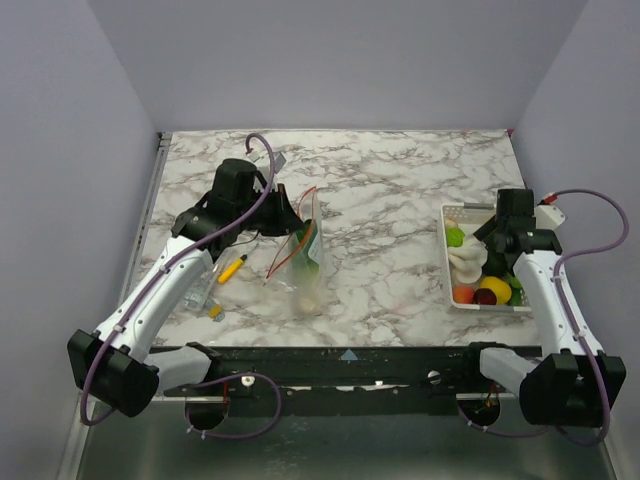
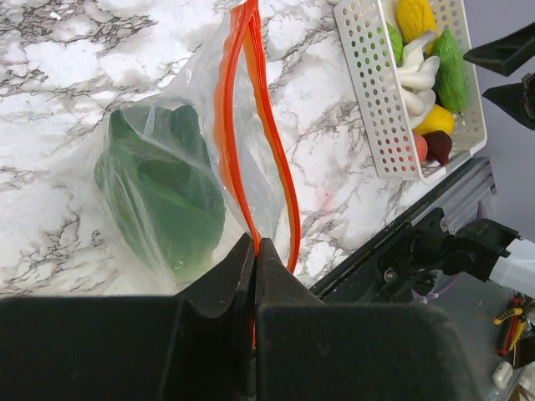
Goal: Place the food in the zip-top bag and seal the zipper
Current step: Pick up the fake fruit from the bin.
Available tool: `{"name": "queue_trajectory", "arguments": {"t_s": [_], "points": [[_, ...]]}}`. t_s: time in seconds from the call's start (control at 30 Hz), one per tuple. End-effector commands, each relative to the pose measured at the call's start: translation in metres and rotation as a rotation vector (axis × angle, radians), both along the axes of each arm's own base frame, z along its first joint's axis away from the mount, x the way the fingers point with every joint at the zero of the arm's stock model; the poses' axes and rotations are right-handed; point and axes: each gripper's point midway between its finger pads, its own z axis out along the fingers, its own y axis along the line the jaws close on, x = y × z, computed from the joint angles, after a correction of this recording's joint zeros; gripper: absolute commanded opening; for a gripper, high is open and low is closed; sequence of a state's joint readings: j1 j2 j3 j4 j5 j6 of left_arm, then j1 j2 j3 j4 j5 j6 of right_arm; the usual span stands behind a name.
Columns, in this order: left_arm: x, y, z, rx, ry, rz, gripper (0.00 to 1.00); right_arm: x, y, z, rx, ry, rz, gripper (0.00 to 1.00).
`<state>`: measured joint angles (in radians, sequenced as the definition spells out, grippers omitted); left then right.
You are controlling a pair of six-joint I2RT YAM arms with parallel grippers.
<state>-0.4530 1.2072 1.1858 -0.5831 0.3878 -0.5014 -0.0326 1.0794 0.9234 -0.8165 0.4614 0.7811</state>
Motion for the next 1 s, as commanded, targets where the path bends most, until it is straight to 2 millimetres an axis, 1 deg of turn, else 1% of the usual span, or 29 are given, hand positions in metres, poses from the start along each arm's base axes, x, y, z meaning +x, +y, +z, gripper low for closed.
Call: {"name": "queue_trajectory", "arguments": {"t_s": [0.0,0.07,0.13,0.2,0.23,0.37,0.47,0.5,0.57,0.73,0.9,0.97], "points": [[-0.002,0.002,0.005,-0.003,-0.059,-0.003,0.0,0.018,-0.025,-0.005,-0.067,0.003,-0.049,0.82],[-0.004,0.001,0.004,-0.01,-0.055,-0.01,0.0,0.016,-0.033,-0.009,-0.075,0.055,-0.094,0.81],[-0.005,0.001,0.005,-0.017,-0.054,-0.017,0.0,0.014,-0.038,-0.018,-0.017,0.061,-0.123,0.82],[-0.007,-0.001,0.006,-0.022,-0.047,-0.026,0.0,0.016,-0.036,-0.028,0.072,0.031,-0.116,0.79],[-0.007,-0.002,0.005,-0.024,-0.041,-0.032,0.0,0.016,-0.036,-0.032,0.086,0.032,-0.111,0.76],[-0.011,-0.007,0.005,-0.046,-0.016,-0.063,0.0,0.012,-0.039,-0.044,0.086,0.075,-0.111,0.72],[-0.012,-0.009,0.005,-0.05,-0.009,-0.072,0.0,0.016,-0.037,-0.057,0.108,0.074,-0.08,0.71],[-0.012,-0.009,0.004,-0.05,-0.007,-0.073,0.0,0.022,-0.036,-0.061,0.123,0.063,-0.056,0.7],[-0.012,-0.009,0.003,-0.049,-0.005,-0.074,0.0,0.022,-0.029,-0.071,0.161,0.094,-0.021,0.69],[-0.012,-0.01,0.002,-0.047,-0.005,-0.076,0.0,0.026,-0.021,-0.086,0.203,0.107,0.007,0.7],[-0.011,-0.01,0.001,-0.043,-0.004,-0.077,0.0,0.02,-0.027,-0.099,0.187,0.148,-0.03,0.78],[-0.011,-0.01,0.0,-0.043,-0.002,-0.076,0.0,0.021,-0.029,-0.105,0.185,0.143,-0.023,0.8]]}}
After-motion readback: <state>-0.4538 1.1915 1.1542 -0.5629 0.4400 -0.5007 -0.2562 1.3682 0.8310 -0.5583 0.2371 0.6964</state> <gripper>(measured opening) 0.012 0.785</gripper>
